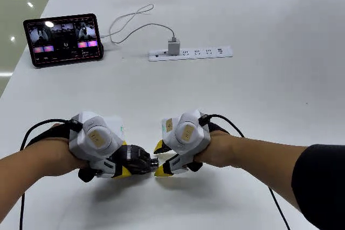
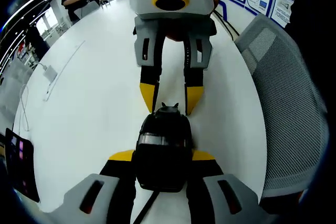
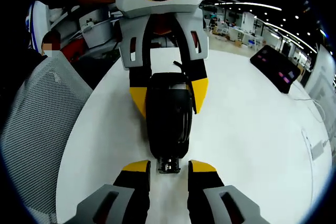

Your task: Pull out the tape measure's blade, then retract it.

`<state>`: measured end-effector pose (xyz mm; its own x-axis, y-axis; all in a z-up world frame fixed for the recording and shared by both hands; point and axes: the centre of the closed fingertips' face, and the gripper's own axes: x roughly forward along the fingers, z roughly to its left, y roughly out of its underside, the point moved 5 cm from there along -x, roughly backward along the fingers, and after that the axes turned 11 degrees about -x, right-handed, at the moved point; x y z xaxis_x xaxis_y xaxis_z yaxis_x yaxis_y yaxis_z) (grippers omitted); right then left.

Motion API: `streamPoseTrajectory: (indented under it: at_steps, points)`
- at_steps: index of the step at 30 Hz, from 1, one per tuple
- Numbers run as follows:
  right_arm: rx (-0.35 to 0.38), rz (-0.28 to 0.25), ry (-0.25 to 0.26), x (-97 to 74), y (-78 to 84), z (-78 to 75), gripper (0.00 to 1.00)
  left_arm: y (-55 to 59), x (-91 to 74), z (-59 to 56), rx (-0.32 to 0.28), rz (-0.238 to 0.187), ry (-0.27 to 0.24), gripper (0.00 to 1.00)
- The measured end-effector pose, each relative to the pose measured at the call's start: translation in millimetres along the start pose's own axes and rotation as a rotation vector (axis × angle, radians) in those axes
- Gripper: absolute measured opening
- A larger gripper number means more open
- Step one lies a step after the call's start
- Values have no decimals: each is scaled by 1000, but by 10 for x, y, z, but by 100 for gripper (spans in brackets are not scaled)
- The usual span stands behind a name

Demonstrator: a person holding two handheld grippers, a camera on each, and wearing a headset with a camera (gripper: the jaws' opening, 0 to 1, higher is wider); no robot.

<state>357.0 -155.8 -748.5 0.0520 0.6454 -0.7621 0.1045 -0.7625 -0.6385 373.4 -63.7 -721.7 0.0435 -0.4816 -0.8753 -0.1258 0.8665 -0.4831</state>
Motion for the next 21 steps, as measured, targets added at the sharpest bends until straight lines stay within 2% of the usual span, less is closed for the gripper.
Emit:
streamPoseTrajectory:
  at_steps: [4,7,8,11,16,18,21]
  points:
    - [0,14,-5,42,18,-18,20,-1,1,-3,1,0,0,32]
    - [-1,17,-19,69,17,13,13,0,3,-3,-1,-2,-1,32]
    - [-23,11,-1,70,6,-13,12,2,3,-4,-2,-2,0,32]
    - [10,21,-9,60,14,-8,12,1,3,-2,-3,-4,-1,32]
    - [6,74,17,71,-20,17,12,2,6,-4,2,0,-4,32]
    - [8,81,11,73,-16,3,12,1,5,-5,5,1,-5,32]
    - [-43,67,-1,64,2,4,11,1,3,-6,6,0,-5,32]
